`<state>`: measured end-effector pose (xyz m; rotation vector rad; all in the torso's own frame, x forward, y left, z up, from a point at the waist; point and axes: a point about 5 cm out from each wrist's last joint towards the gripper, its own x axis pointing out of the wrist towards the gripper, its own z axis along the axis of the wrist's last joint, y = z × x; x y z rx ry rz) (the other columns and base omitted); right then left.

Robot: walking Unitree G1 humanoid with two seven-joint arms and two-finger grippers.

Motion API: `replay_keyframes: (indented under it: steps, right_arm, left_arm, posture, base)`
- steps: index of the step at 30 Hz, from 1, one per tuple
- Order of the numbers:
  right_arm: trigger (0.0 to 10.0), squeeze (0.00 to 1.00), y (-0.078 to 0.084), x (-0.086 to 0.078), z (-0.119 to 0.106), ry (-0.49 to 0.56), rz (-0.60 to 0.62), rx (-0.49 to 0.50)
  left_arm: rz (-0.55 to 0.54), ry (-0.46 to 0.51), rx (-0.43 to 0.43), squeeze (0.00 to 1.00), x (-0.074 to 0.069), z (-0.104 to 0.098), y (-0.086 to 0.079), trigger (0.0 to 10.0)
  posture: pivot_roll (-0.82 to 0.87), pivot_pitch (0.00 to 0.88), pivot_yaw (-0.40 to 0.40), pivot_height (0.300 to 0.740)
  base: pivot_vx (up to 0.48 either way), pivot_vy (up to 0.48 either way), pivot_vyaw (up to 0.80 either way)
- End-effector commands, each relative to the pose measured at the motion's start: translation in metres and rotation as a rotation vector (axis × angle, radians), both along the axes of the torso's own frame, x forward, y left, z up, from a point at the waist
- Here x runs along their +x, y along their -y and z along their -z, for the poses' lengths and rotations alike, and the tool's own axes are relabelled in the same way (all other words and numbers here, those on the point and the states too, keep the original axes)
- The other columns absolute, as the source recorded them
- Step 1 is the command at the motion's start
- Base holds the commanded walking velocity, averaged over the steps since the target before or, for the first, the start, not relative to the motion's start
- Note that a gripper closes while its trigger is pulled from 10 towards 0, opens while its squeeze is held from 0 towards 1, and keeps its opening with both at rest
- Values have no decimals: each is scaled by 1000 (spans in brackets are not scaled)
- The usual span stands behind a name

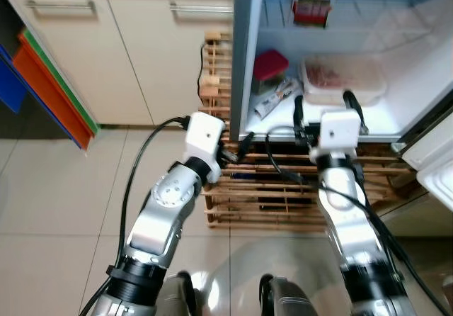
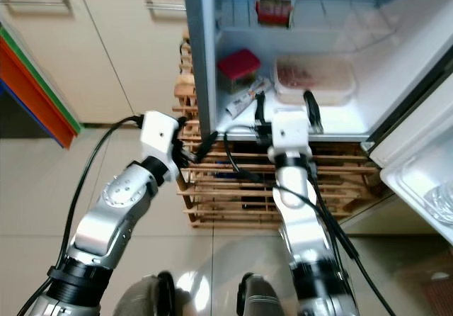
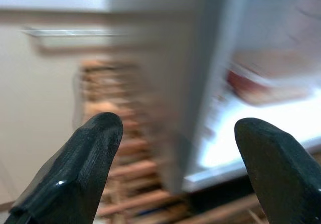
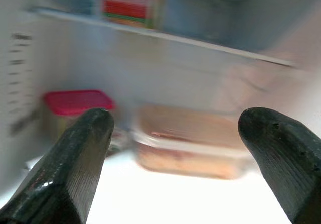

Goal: Restocking fridge

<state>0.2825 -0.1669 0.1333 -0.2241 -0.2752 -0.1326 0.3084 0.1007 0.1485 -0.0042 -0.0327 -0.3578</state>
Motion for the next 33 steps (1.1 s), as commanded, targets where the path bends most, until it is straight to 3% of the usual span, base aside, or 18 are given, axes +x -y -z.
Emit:
replay_keyframes:
  steps: [1, 5, 6, 13, 20, 28, 33]
  right_arm:
    - [10000, 0, 8, -7, -2, 3, 19, 35]
    - [10000, 0, 21, -23, 10, -36, 59, 84]
    - [10000, 0, 26, -34, 20, -66, 65, 93]
    - [10000, 0, 26, -45, 39, -113, 53, 129]
    - [10000, 0, 13, -30, 51, -174, 58, 182]
    - [10000, 0, 17, -30, 50, -166, 55, 188]
    - [10000, 0, 18, -31, 51, -170, 55, 170]
  left_arm:
    - [-75, 7, -21, 0, 2, 1, -13, 10000]
    - [-152, 23, 13, 0, 2, 4, -32, 10000]
    - [-175, 22, 50, 0, 0, 10, -40, 10000]
    - [-142, 14, 135, 0, -3, 21, -41, 10000]
    - [-121, -6, 113, 0, 3, 27, -28, 10000]
    - [-130, 14, 135, 0, 6, 27, -26, 10000]
    - [-119, 0, 121, 0, 4, 32, -24, 10000]
  posture:
    - [-104, 13, 22, 740]
    - [-100, 0, 30, 740]
    - [-91, 0, 32, 740]
    - [-77, 0, 38, 740]
    - [-87, 0, 51, 740]
    - [-90, 0, 45, 740]
    - [-92, 0, 45, 740]
  base:
    - [0, 0, 0]
    - [0, 0, 0]
    - [0, 0, 0]
    - [0, 0, 0]
    - [0, 0, 0]
    - [0, 0, 0]
    - [-426, 0, 0]
